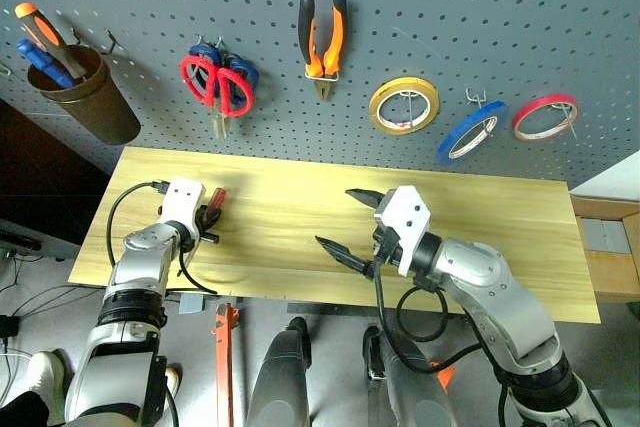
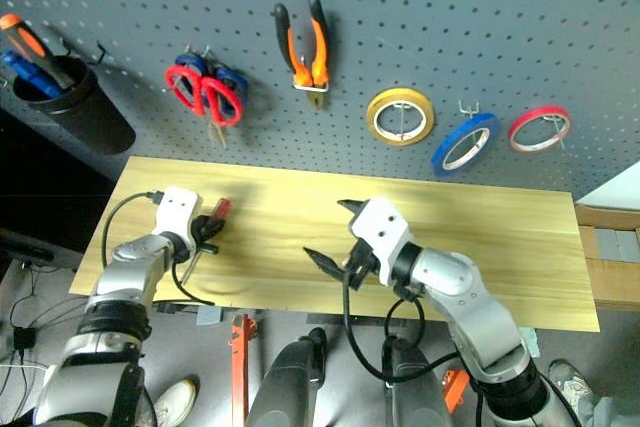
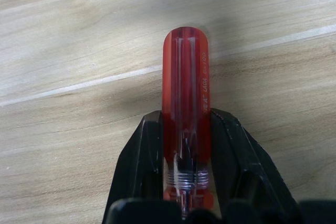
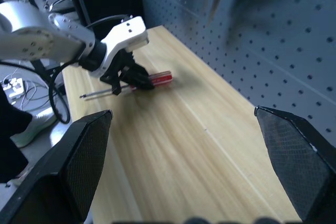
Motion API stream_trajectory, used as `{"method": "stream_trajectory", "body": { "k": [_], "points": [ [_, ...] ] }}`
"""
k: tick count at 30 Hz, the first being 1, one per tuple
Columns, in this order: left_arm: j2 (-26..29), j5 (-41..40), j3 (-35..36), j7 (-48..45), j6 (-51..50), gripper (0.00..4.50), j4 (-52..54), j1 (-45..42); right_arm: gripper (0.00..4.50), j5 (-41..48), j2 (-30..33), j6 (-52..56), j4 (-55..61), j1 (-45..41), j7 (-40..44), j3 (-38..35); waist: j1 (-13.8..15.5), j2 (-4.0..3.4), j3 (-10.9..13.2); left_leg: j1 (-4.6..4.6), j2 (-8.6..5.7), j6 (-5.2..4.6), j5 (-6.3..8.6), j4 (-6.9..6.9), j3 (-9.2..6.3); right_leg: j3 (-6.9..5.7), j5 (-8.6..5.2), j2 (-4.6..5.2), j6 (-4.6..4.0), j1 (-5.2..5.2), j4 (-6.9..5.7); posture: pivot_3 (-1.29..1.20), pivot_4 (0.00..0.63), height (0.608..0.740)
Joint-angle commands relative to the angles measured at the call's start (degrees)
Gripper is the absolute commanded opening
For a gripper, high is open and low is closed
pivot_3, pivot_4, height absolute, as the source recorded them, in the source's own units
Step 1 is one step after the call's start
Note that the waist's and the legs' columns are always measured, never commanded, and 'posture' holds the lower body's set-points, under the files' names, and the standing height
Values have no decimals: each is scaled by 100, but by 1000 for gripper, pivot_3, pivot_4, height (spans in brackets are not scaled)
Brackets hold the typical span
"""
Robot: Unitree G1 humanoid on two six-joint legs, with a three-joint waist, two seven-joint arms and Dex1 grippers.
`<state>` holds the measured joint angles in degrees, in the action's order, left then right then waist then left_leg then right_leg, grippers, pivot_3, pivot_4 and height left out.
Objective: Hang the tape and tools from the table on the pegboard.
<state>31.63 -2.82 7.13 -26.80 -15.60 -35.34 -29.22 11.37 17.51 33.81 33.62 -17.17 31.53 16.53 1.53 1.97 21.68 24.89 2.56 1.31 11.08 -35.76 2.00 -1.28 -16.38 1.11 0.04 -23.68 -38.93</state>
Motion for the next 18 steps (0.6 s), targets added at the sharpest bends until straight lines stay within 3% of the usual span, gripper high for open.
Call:
{"method": "stream_trajectory", "body": {
  "k": [1, 9, 13, 18],
  "points": [
    [-117, -94, 56, 139, -192, 872, 963, 404, 4500, 398, 15, -262, 441, 159, 158, -312, -2, 5, -3, 0, 0, 2, 1, -1, 0, 0, 0, 1, 1, 0, 0, 90, 345, 740],
    [-439, 235, 188, 1208, -926, 872, 4030, 1731, 4500, 861, 252, -722, 406, 578, 461, -799, 1, 42, -58, 22, -1, 28, 3, -1, -14, -16, 3, 2, -5, -9, 5, 115, 255, 740],
    [-836, 665, 73, 1845, -1162, 872, 5608, 2477, 4500, 937, 135, -1125, 168, 562, 461, -905, -5, 52, -241, 25, -1, 35, 2, 0, -15, -19, 2, 0, -3, -12, 7, 136, 195, 740],
    [-1187, 1081, 255, 2532, -1060, 872, 6220, 2417, 4500, 1096, -223, -1522, -104, 410, 377, -1024, 61, 55, -526, 24, 0, 54, -9, -6, -44, -54, -6, -5, 10, 0, 1, 157, 137, 740]
  ]
}}
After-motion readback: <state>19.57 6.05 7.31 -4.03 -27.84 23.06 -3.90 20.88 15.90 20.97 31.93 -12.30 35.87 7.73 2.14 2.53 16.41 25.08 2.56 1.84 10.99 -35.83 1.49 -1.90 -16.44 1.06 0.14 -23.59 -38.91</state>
